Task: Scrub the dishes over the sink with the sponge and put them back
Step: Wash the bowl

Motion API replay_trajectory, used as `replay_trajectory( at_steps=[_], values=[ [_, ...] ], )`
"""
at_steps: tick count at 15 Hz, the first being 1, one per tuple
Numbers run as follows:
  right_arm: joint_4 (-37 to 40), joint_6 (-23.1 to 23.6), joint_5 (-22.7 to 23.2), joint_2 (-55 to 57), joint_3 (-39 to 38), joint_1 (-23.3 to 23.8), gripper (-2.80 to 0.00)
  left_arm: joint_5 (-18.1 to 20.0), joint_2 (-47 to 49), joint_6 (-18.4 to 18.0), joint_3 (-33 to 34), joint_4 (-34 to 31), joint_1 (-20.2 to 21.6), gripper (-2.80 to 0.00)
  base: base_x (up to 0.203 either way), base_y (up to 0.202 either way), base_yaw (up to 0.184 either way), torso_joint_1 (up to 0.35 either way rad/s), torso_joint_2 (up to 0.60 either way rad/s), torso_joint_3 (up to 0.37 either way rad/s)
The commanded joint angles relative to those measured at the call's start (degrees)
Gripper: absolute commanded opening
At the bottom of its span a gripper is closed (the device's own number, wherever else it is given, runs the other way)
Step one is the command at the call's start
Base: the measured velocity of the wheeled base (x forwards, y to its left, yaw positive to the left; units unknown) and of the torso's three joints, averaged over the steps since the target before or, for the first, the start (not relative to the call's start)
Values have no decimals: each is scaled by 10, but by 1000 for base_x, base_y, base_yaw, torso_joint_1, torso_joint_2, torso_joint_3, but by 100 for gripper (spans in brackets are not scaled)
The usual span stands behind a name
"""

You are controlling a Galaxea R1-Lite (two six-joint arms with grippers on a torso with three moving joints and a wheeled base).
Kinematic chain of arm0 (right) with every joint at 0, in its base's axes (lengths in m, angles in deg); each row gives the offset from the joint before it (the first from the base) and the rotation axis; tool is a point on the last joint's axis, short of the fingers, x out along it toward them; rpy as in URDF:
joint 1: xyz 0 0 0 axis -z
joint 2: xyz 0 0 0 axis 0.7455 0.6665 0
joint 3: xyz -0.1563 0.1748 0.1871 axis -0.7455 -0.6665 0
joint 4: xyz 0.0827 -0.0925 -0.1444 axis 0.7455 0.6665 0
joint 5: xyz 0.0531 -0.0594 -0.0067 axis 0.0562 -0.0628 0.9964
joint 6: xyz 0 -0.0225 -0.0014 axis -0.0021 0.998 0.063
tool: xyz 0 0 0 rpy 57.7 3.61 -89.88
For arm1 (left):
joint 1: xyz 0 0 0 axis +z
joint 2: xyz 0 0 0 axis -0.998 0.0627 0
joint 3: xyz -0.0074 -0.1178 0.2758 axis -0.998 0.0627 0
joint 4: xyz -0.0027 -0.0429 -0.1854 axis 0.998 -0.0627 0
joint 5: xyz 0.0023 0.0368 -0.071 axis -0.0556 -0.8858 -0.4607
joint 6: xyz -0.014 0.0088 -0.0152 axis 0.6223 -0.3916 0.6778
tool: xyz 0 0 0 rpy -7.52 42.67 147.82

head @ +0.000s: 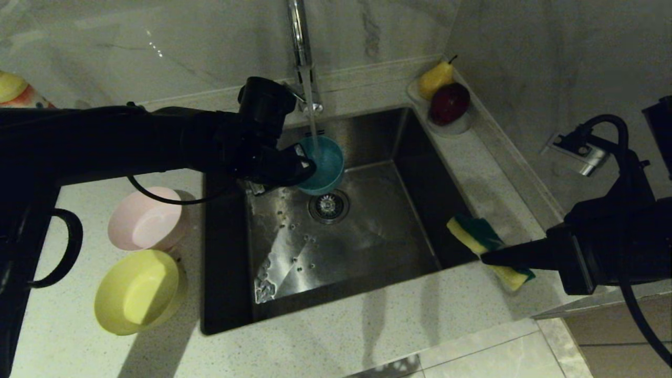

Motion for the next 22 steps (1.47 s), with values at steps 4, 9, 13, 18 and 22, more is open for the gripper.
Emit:
replay_trajectory(
  at_steps=[4,9,13,18,22],
  values=[
    [1,0,11,-7,-1,3,-280,-40,-13,-2,7,-1,0,-280,0,0,0,0,0,0],
    [1,2,11,-16,5,8,-280,-80,-96,-39,74,2,1,-280,0,0,0,0,0,0],
    [2,0,10,-9,-1,8,-280,-121,-182,-65,150,29,4,-280,0,0,0,0,0,0],
    [5,3,5,-10,8,6,-280,-122,-254,-135,172,142,44,-280,0,0,0,0,0,0],
    [5,7,4,-4,9,6,-280,-103,-290,-167,222,232,48,-280,0,0,0,0,0,0]
  ],
)
